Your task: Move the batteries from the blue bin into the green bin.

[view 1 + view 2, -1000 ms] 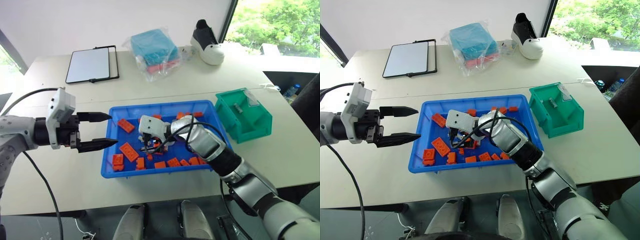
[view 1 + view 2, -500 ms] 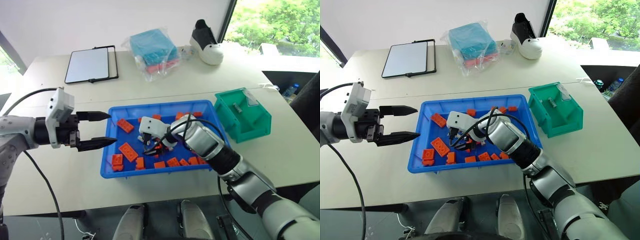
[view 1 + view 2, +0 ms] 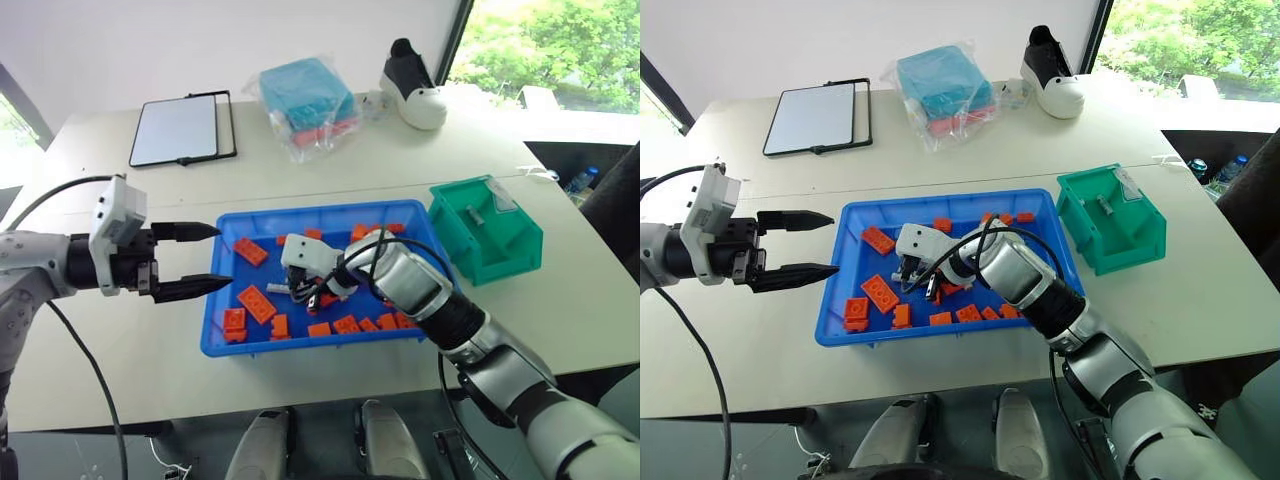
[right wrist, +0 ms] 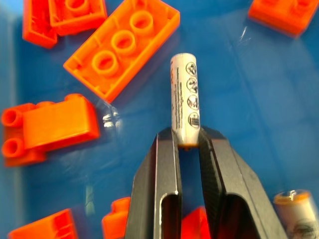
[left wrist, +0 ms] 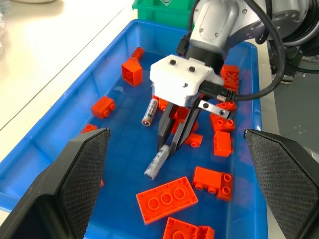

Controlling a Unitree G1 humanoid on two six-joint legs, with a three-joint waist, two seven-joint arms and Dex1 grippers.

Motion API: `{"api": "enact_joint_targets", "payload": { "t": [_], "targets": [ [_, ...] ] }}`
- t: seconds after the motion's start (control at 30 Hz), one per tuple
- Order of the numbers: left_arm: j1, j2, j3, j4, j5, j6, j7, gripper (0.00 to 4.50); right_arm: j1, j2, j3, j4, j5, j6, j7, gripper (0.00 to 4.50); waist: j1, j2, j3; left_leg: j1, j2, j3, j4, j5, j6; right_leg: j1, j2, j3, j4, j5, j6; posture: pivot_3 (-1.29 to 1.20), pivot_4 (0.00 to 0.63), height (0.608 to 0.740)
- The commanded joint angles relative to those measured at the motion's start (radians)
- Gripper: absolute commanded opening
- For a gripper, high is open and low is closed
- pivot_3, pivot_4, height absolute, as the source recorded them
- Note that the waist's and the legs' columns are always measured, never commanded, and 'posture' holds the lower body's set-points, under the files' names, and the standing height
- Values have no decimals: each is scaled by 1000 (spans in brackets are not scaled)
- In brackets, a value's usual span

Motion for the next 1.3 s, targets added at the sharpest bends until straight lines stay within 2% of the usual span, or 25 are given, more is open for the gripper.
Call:
{"api": "enact_joint_targets", "payload": {
  "t": [0.03,0.17,0.3,0.43,0.53,0.6,0.67,0.77,0.83,0.97,1.03,1.2,1.3],
  "targets": [
    [-3,-7,-7,-6,-4,-7,-12,4500,-46,-45,-237,-225,91,173,-31,25,2,0,0,-2,0,0,1,0,0,-2,0,0,0,1,1,0,150,731],
    [0,-17,-10,-10,-10,-6,-12,4500,-37,-205,-475,-305,125,291,-81,25,20,0,0,-4,0,0,1,0,0,-2,0,0,-1,1,1,0,150,731],
    [5,-25,-12,-4,-20,-1,-14,4500,59,-424,-671,-241,105,277,-131,25,32,-1,0,-6,-1,0,1,0,0,-2,-2,-2,-3,-1,-2,0,150,731],
    [0,-40,-20,12,-20,1,-7,4500,170,-526,-760,-164,101,209,-180,25,22,-1,1,-9,-1,2,1,-1,1,-2,-3,-2,-8,-1,-2,0,150,731],
    [-10,-67,-18,31,-15,-4,17,4500,232,-544,-775,-134,103,160,-214,25,13,1,1,-8,0,6,1,-2,4,-3,-5,-1,-8,0,-1,0,150,731],
    [-15,-91,-16,42,-9,-12,45,4500,270,-548,-770,-119,96,119,-240,1091,14,1,1,-7,0,8,2,-2,5,-3,-6,-1,-7,0,1,0,150,731],
    [-7,-107,-11,40,-4,-21,55,4500,302,-548,-762,-104,89,71,-261,1898,20,1,1,-7,0,8,3,-2,5,-3,-6,-1,-7,1,1,0,150,731],
    [8,-116,4,27,-18,-15,63,4500,321,-557,-739,-86,76,-31,-280,3567,23,1,1,-8,0,10,4,-3,5,-2,-5,0,-8,1,1,0,150,731],
    [16,-114,14,18,-26,-7,70,4500,297,-558,-728,-90,81,-95,-280,4444,22,1,1,-8,-1,12,4,-3,6,-2,-6,1,-8,1,2,0,150,731],
    [20,-108,26,7,-42,11,82,4500,162,-496,-654,-125,176,-168,-185,4444,14,1,2,-7,0,15,4,-3,6,-2,-5,3,-8,1,3,0,150,731],
    [16,-108,25,1,-48,17,90,4500,87,-452,-543,-113,203,-197,-98,4444,10,1,2,-5,1,16,4,-3,6,-2,-4,4,-8,2,3,0,150,731],
    [8,-112,24,-20,-61,31,109,4500,-52,-344,-246,65,122,-375,89,4444,16,-1,2,-5,4,15,4,-3,7,-1,0,4,-8,2,3,0,150,731],
    [18,-112,34,-44,-73,37,123,4500,-115,-294,-121,212,51,-484,169,4444,23,-2,2,-5,3,15,5,-3,6,-1,-1,4,-8,2,3,0,150,731]
  ]
}}
